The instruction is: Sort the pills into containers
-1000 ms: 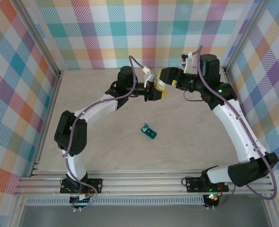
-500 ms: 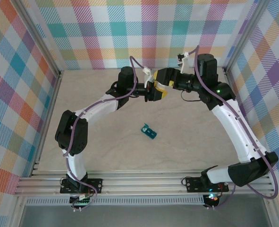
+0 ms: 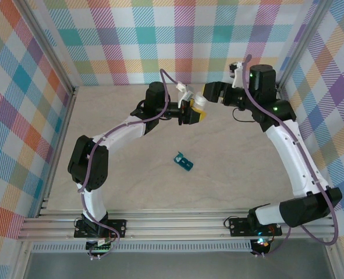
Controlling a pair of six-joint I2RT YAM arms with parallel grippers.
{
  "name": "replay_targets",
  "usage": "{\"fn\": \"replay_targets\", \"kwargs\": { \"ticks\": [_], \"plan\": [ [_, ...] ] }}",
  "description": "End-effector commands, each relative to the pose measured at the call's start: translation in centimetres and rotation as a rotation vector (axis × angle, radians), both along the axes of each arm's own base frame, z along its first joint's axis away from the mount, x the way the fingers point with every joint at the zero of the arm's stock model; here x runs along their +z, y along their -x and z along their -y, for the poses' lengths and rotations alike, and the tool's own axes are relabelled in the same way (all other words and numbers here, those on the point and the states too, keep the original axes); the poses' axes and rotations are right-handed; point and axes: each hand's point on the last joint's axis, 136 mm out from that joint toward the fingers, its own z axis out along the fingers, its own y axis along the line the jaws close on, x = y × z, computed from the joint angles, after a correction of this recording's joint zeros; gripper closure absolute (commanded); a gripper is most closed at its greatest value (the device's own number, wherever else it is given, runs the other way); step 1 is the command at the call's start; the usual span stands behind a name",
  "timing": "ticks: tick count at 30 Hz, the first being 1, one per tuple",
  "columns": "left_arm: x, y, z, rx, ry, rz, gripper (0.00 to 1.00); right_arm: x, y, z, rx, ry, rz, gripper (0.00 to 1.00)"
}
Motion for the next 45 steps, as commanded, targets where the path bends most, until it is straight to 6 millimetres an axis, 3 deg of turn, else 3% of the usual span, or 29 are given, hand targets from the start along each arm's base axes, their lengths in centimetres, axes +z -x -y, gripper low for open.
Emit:
{"fn": "replay_targets", "kwargs": {
  "ticks": [1,22,34,41,45],
  "plan": [
    [2.4,0.2,-0.1,-0.026,0.043,0.068,1.0,0.5,-0.2,-0.6,0.064,0.033,0.066,0.21],
    [2.6,0.3,-0.1,-0.033,0.048,0.071,1.0,-2.9,-1.3,-1.9,0.136,0.044,-0.003,0.3],
    [2.6,0.3,-0.1,-0.031,0.049,0.072,1.0,-4.2,-1.5,-2.1,0.141,0.04,-0.046,0.58],
    [2.7,0.1,-0.1,-0.018,0.051,0.073,1.0,-6.9,-1.5,-0.6,-0.045,0.053,-0.136,0.65],
    [2.5,-0.2,-0.1,-0.009,0.052,0.07,1.0,-7.8,-0.8,-0.9,-0.166,0.085,-0.153,0.65]
  ]
}}
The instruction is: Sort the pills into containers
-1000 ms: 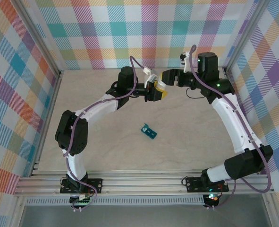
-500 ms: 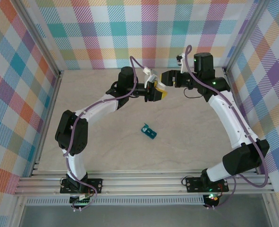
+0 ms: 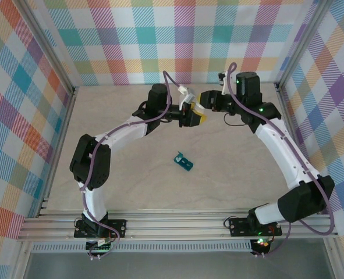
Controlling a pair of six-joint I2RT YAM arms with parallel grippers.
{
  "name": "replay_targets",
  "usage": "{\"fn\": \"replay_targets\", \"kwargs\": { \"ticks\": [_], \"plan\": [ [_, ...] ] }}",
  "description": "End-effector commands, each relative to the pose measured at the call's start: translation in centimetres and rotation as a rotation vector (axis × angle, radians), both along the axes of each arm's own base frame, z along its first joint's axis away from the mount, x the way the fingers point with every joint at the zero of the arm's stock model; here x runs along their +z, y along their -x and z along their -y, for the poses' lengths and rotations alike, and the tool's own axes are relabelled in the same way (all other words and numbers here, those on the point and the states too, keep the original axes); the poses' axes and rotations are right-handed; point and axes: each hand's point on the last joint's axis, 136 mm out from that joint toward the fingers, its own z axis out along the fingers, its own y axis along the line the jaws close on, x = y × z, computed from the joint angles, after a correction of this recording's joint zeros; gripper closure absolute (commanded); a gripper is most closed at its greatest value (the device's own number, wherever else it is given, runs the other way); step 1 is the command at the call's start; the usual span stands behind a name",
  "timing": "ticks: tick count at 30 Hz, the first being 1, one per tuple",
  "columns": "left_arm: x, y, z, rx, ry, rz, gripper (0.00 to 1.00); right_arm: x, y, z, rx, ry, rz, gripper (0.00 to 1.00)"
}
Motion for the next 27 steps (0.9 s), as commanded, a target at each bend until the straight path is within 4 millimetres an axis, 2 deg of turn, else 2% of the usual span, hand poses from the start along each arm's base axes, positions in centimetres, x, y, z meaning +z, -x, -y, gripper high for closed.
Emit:
{"fn": "replay_targets", "kwargs": {
  "ticks": [1,6,11,16,21,24,27],
  "plan": [
    [4.2,-0.2,-0.3,0.004,0.083,0.124,1.0,-2.7,0.4,0.7,-0.167,0.068,-0.084,0.65],
    [4.2,-0.3,-0.3,0.011,0.083,0.124,1.0,-3.4,1.0,-0.3,-0.235,0.087,-0.086,0.68],
    [4.1,-0.5,-0.2,0.017,0.08,0.121,1.0,-3.0,1.0,-0.1,-0.253,0.078,-0.076,0.65],
    [4.1,-0.6,-0.2,0.022,0.079,0.12,1.0,-1.3,1.5,-0.2,-0.199,0.086,-0.046,0.51],
    [4.1,-0.6,-0.3,0.018,0.077,0.119,1.0,1.3,3.2,1.0,-0.137,0.073,0.001,0.33],
    [4.1,-0.4,-0.4,0.017,0.074,0.124,1.0,1.8,4.4,2.5,-0.112,0.061,0.026,0.28],
    [4.1,-0.4,-0.4,0.013,0.073,0.123,1.0,2.1,4.9,3.4,-0.077,0.013,0.052,0.26]
  ]
}}
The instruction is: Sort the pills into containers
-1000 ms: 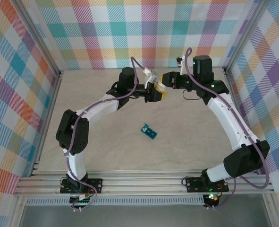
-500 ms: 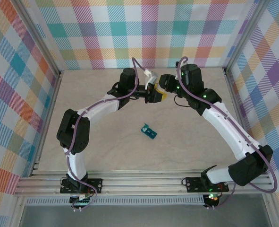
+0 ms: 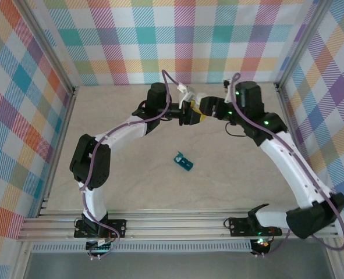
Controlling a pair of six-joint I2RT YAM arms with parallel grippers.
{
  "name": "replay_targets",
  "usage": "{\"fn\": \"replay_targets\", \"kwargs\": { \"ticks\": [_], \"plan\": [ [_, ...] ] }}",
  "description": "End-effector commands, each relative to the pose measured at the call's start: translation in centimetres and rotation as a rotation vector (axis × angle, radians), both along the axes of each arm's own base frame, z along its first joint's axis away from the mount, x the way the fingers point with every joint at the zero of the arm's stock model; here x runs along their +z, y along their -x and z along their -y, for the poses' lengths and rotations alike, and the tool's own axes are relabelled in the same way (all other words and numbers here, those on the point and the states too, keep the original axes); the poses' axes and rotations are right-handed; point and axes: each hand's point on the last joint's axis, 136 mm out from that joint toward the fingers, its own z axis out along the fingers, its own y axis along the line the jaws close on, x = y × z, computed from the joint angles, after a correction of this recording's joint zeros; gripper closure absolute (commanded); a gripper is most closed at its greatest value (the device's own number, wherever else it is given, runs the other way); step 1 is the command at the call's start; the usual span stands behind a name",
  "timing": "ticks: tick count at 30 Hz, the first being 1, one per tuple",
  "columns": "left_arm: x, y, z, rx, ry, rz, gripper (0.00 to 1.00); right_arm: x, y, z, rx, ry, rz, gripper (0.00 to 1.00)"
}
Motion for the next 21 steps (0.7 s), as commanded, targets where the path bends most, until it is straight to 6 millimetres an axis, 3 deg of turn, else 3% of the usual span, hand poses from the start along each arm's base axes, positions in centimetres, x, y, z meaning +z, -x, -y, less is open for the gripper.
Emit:
{"fn": "replay_targets", "kwargs": {
  "ticks": [1,8,21],
  "plan": [
    [3.3,0.2,-0.4,-0.006,0.052,0.087,1.0,1.1,1.4,0.5,0.104,-0.051,0.05,0.24],
    [3.3,0.5,-0.2,-0.036,0.046,0.08,1.0,3.1,-0.5,-0.5,0.264,-0.07,0.148,0.22],
    [3.1,0.6,0.0,-0.059,0.044,0.07,1.0,3.1,-2.2,-2.5,0.38,-0.101,0.156,0.23]
  ]
}}
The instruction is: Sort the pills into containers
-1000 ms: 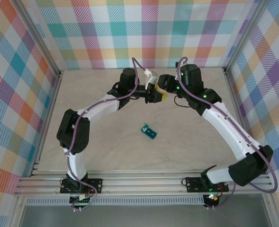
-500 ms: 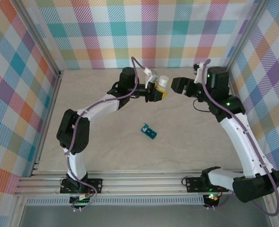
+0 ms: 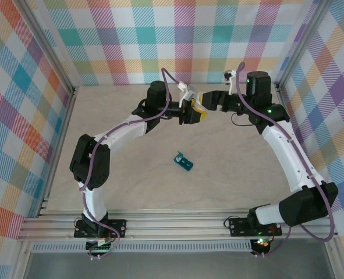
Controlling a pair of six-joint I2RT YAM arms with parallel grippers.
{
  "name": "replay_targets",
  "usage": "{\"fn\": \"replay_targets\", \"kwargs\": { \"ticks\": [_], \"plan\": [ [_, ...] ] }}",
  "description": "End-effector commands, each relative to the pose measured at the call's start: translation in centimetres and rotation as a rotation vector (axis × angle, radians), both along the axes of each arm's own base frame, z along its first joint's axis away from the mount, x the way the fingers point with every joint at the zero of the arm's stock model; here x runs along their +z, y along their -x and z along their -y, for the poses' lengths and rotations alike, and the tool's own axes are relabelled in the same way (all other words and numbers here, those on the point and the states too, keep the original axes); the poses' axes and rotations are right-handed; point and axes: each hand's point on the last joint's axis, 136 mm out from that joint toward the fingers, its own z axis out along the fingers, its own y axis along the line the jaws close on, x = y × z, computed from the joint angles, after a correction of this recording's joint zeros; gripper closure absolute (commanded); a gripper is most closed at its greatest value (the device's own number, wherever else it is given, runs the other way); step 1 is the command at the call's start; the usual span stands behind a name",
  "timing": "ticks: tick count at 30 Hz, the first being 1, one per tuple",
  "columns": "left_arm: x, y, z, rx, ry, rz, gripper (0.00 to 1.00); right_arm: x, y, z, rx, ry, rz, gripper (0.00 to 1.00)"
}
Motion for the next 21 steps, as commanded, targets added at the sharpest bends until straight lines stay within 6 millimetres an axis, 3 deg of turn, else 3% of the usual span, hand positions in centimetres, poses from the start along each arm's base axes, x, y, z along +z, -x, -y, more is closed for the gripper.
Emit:
{"fn": "replay_targets", "kwargs": {
  "ticks": [1,11,21],
  "plan": [
    [2.1,0.1,-0.1,-0.022,0.03,0.055,1.0,2.0,-0.1,-0.7,0.056,-0.028,0.072,0.24],
    [2.3,0.3,0.0,-0.03,0.033,0.057,1.0,1.7,-0.6,-1.4,0.094,-0.052,0.039,0.34],
    [2.2,0.2,0.1,-0.023,0.031,0.057,1.0,-0.1,-0.9,-1.2,0.018,-0.028,-0.022,0.69]
  ]
}}
